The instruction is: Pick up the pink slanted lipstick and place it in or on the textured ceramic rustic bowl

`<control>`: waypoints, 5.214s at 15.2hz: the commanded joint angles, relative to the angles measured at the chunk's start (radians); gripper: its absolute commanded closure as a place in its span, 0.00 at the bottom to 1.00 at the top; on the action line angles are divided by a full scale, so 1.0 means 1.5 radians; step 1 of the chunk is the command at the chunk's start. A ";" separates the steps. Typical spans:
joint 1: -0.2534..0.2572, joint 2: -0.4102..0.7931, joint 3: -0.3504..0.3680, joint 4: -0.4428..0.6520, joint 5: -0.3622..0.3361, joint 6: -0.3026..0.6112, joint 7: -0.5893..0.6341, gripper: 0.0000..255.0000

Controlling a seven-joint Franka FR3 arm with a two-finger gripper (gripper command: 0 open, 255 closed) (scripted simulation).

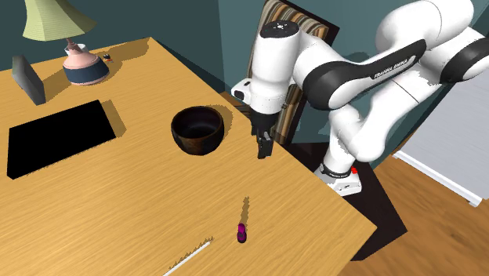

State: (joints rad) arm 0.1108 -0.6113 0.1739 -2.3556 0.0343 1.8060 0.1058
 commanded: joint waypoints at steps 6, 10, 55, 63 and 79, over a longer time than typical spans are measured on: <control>0.037 0.077 0.073 0.041 0.031 0.083 0.055 0.00; 0.051 0.130 0.115 0.078 0.034 0.127 0.088 0.00; 0.065 0.252 0.191 0.220 -0.003 0.152 0.155 1.00; 0.063 0.254 0.188 0.293 -0.004 0.081 0.152 1.00; 0.058 0.290 0.191 0.473 -0.020 -0.067 0.156 1.00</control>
State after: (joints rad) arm 0.1988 -0.1798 0.4604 -1.6617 0.0051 1.7192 0.3408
